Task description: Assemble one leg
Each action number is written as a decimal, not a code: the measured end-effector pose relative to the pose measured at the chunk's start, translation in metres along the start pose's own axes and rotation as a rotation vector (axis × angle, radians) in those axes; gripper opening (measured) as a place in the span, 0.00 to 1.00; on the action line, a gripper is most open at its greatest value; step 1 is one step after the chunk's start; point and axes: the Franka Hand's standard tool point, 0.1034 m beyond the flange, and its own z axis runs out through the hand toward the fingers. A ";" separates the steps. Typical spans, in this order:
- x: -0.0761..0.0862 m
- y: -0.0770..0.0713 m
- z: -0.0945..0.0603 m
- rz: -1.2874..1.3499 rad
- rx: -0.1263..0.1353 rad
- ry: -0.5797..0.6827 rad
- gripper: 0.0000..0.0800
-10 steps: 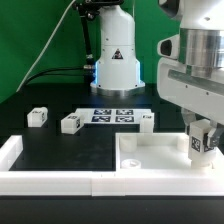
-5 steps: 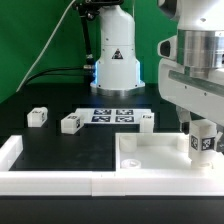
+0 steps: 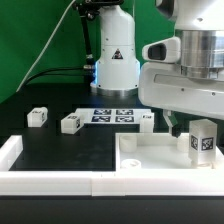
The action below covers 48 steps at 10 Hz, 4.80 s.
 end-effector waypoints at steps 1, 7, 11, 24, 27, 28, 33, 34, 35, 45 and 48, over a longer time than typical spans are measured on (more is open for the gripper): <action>0.000 0.000 0.000 -0.110 0.001 0.000 0.81; -0.003 -0.005 -0.002 -0.509 -0.014 0.007 0.78; -0.003 -0.005 -0.001 -0.449 -0.014 0.006 0.36; -0.001 0.002 0.002 0.765 -0.013 -0.005 0.37; -0.005 -0.008 0.003 0.608 0.007 0.013 0.80; -0.006 -0.011 0.003 0.517 0.012 0.015 0.80; -0.004 -0.009 0.001 -0.147 0.010 0.019 0.81; -0.004 -0.009 0.001 -0.233 0.009 0.020 0.81; -0.004 -0.009 0.000 -0.356 0.004 0.022 0.81; -0.002 -0.008 0.001 -0.406 -0.024 0.031 0.36; -0.003 -0.007 0.002 0.002 -0.023 0.034 0.36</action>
Offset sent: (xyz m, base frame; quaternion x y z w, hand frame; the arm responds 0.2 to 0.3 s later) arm -0.0098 0.0138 0.0096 -0.0047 -0.0172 -0.2471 0.9688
